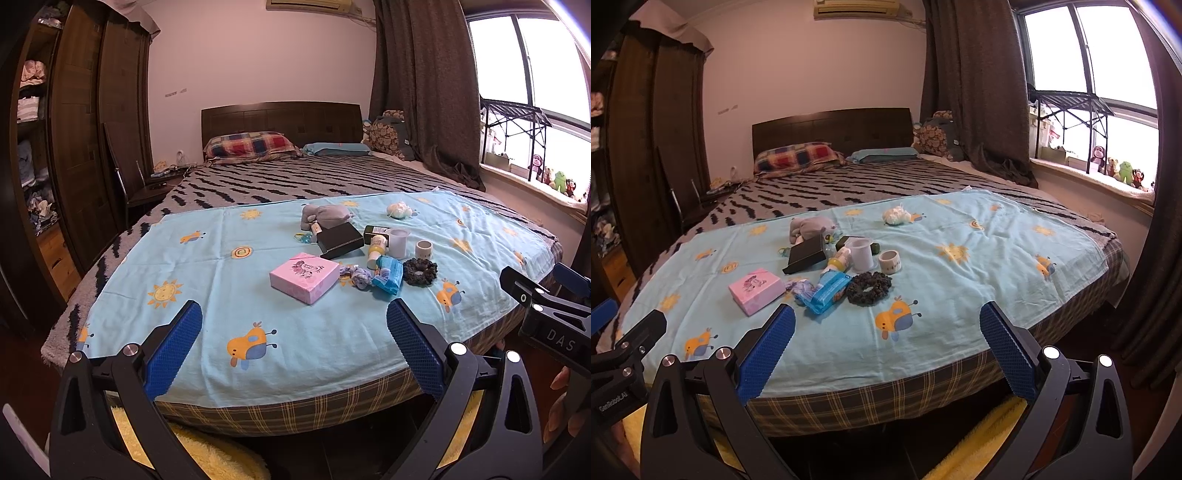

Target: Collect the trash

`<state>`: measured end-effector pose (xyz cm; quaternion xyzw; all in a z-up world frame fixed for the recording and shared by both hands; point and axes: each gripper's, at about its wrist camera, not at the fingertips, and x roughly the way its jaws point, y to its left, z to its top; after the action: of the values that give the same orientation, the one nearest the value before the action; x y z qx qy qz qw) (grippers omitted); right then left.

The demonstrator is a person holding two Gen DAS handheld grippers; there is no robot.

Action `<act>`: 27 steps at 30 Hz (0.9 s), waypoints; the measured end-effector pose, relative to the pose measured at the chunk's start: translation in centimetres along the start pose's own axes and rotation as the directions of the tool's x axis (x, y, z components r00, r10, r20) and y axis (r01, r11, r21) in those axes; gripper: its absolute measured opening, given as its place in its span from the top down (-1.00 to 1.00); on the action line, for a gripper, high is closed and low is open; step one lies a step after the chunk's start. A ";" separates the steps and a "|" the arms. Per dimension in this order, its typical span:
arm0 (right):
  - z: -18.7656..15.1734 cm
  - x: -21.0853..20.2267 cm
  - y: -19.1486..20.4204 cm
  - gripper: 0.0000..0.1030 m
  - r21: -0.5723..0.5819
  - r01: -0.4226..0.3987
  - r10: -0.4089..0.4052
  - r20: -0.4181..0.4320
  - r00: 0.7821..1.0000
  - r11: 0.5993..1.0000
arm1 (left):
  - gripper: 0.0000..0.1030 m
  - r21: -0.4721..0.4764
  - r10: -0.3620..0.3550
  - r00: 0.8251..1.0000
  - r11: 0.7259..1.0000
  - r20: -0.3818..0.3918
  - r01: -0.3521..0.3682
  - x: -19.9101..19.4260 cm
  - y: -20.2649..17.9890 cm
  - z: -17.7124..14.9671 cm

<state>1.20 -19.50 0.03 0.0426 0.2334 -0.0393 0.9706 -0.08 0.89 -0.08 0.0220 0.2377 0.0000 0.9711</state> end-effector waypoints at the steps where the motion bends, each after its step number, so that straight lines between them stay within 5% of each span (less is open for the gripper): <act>1: 0.0 0.0 0.0 -0.94 0.000 0.000 0.000 0.001 1.000 1.000 | -0.85 0.000 0.000 1.000 1.000 0.001 0.000 0.0 0.0 0.0; 27: 0.1 0.1 0.6 -0.94 -0.014 -0.015 0.015 -0.007 1.000 1.000 | -0.85 0.003 0.000 1.000 1.000 0.009 0.000 -0.1 0.1 0.3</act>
<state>1.36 -18.97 0.10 0.0375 0.2366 -0.0301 0.9704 -0.04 1.00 0.21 0.0236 0.2333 -0.0007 0.9721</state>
